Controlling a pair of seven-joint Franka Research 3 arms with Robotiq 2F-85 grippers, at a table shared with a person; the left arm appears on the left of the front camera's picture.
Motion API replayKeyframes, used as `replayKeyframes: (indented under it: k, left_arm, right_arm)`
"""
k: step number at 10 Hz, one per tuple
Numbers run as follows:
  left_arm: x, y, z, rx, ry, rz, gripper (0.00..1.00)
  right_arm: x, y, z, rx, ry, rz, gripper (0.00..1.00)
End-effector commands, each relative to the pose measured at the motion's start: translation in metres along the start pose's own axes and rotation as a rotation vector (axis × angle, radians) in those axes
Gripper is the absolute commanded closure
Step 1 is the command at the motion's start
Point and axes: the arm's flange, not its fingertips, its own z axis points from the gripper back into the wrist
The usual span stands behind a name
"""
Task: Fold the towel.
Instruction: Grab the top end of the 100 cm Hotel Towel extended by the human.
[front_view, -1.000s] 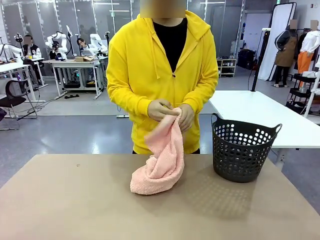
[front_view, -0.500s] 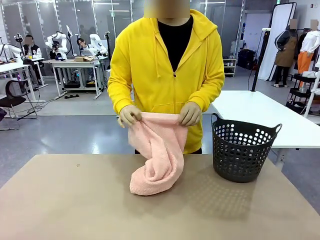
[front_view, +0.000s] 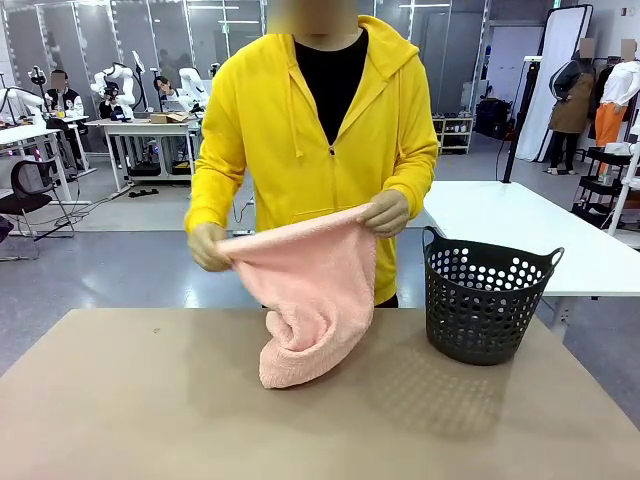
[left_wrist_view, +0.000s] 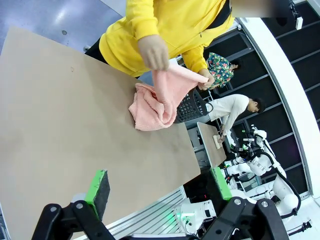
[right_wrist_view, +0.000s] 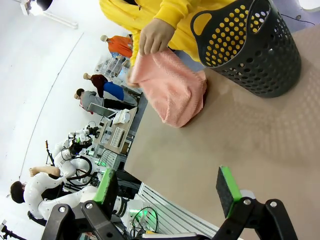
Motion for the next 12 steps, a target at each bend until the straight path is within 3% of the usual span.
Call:
replayKeyframes:
  k: [1,12]
  left_arm:
    - [0.0034,-0.0001,0.0024,-0.019,-0.006,-0.016,0.0]
    - [0.0034,-0.0001,0.0024,-0.019,-0.006,-0.016,0.0]
  right_arm:
    - [0.0013,0.0003,0.0002,0.011,-0.013,0.007,0.0]
    - [0.0013,0.0003,0.0002,0.011,-0.013,0.007,0.0]
